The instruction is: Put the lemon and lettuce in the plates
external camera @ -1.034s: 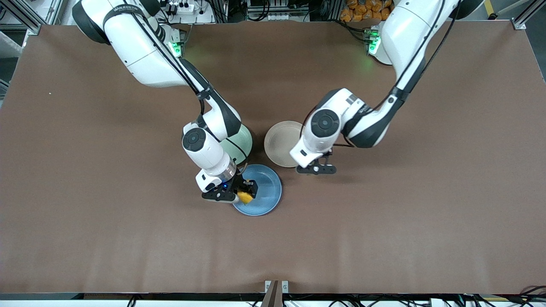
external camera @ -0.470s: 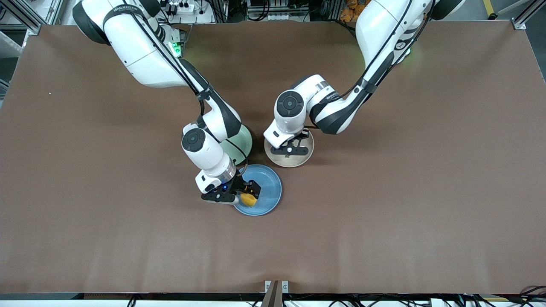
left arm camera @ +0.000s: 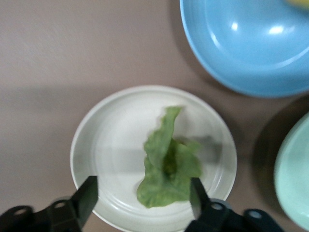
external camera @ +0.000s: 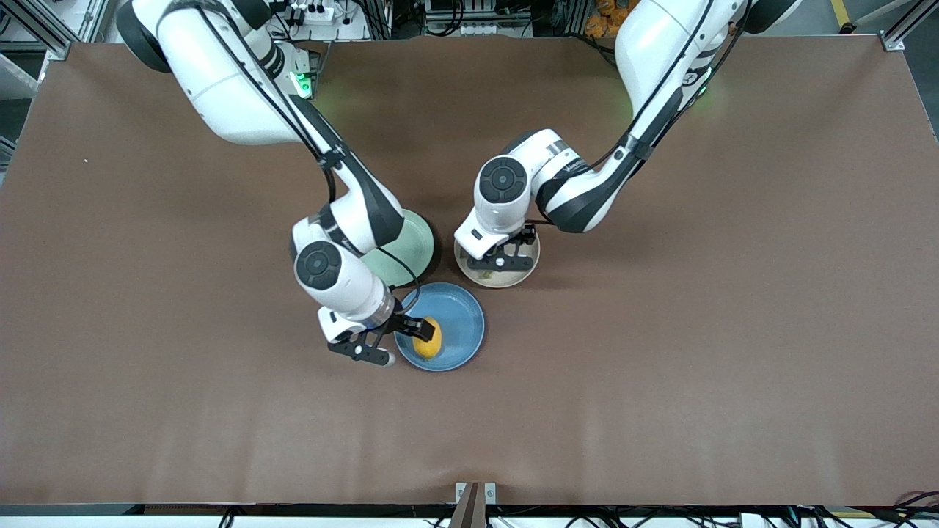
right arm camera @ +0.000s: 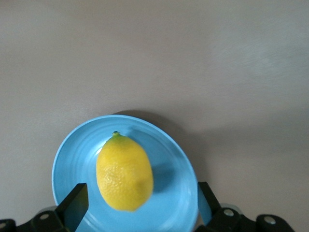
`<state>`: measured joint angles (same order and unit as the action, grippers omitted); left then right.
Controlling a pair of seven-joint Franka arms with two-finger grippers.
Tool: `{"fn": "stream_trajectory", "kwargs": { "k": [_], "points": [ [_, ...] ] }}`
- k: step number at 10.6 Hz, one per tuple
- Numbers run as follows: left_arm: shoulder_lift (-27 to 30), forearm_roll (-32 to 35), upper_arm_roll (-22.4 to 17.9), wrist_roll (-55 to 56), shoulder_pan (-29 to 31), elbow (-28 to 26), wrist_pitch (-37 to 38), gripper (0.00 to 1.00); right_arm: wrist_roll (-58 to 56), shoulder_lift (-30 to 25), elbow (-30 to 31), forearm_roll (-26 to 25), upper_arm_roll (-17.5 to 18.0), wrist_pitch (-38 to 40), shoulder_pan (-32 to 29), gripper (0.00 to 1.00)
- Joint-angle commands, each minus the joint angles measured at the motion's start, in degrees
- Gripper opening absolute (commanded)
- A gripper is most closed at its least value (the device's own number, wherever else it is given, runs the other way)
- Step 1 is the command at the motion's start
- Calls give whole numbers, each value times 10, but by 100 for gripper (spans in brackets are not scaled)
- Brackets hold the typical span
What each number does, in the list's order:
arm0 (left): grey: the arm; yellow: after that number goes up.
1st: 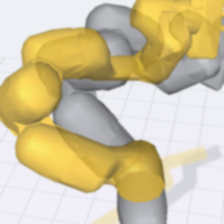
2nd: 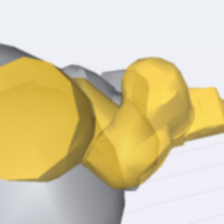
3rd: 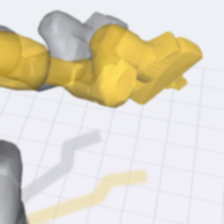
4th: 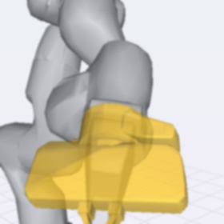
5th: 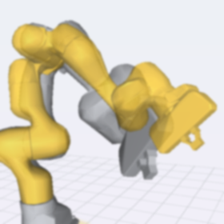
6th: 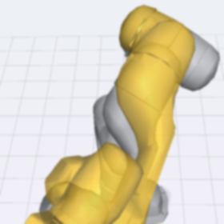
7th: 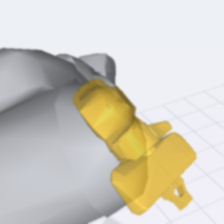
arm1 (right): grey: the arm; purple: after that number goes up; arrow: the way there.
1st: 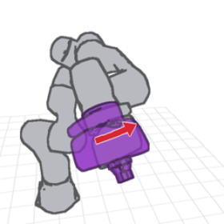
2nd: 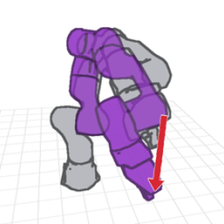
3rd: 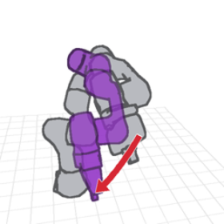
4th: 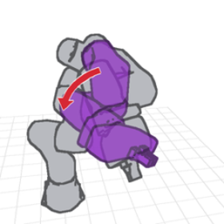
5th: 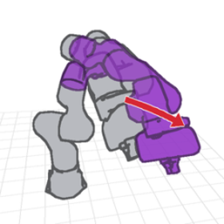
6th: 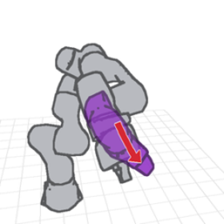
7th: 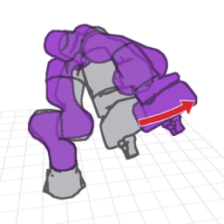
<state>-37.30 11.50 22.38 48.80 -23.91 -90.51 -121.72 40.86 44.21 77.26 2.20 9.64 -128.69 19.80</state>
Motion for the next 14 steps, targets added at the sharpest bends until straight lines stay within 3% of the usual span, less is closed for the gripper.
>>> {"fn": "stream_trajectory", "kwargs": {
  "k": [1,4,7,12,14],
  "points": [
    [21,-3,-28,4,24,15,5,100,-62,-39,8,0,2,80,-26,100],
    [34,8,-93,-11,26,31,5,100,-158,-126,87,0,1,130,-90,100],
    [34,10,-109,-63,64,31,5,100,-221,-198,172,-1,-3,132,-136,100],
    [54,3,-108,-167,158,26,48,100,-389,-256,193,-2,-82,196,-164,100],
    [101,-12,-109,-214,184,-24,62,100,-454,-280,196,-14,-125,220,-171,100]
  ]
}}
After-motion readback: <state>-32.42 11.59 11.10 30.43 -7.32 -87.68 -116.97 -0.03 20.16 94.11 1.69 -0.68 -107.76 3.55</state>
